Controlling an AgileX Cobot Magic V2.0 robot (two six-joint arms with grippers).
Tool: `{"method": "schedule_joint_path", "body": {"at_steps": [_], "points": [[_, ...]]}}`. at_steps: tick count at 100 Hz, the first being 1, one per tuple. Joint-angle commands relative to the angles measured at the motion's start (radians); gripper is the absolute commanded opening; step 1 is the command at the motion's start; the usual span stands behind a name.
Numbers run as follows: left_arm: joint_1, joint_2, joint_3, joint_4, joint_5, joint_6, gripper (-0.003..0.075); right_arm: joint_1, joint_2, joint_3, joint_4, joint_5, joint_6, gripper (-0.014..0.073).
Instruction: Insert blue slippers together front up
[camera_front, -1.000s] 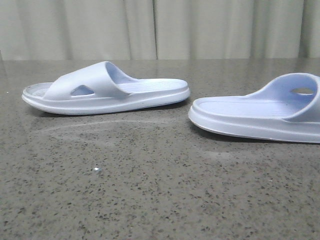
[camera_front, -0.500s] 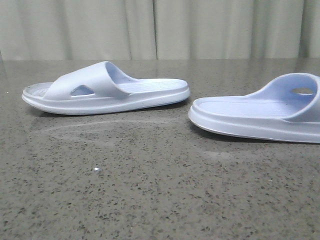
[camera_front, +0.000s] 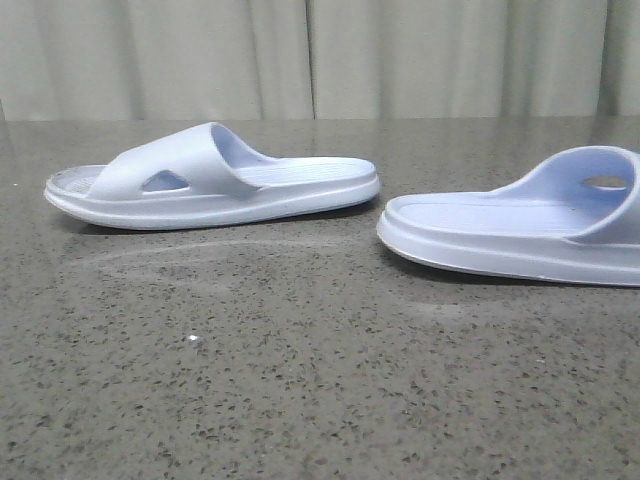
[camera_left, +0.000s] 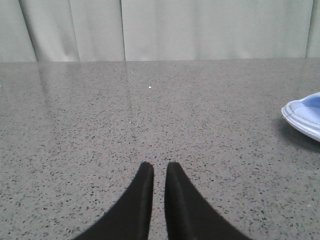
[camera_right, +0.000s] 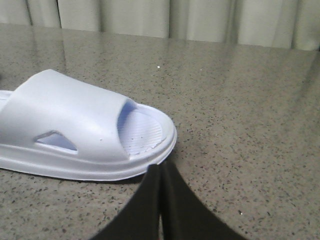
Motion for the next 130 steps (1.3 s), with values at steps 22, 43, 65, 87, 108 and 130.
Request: {"method": "schedule_joint_path", "body": {"at_steps": [22,43,65,87,108,130], "points": [[0.003,-0.030,0.010,-0.008,-0.087,-0.010,0.0015,-0.006,-0.020,0.021,-0.014,-0.076,-0.007,-0.0089],[0.003,-0.030,0.010,-0.008,-0.087,-0.010,0.0015,-0.006,-0.020,0.021,-0.014,-0.111,-0.007,-0.0089],[0.003,-0.030,0.010,-0.008,-0.089,-0.010,0.0015,-0.006,-0.020,0.021,-0.014,-0.180,-0.007,-0.0089],[0.003,-0.030,0.010,-0.069,-0.118,-0.010,0.0015,-0.006,-0.020,0.021,0.123,-0.222,-0.007,-0.0089],[0.003,-0.030,0.010,-0.170,-0.188,-0.010,0.0015,-0.006,-0.020,0.021,0.263,-0.255,-0.007,-0.0089],[0.003,-0.030,0.010,-0.292,-0.213,-0.010,0.0015,-0.006,-0.020,0.021,0.364,-0.269,-0.007,-0.0089]]}}
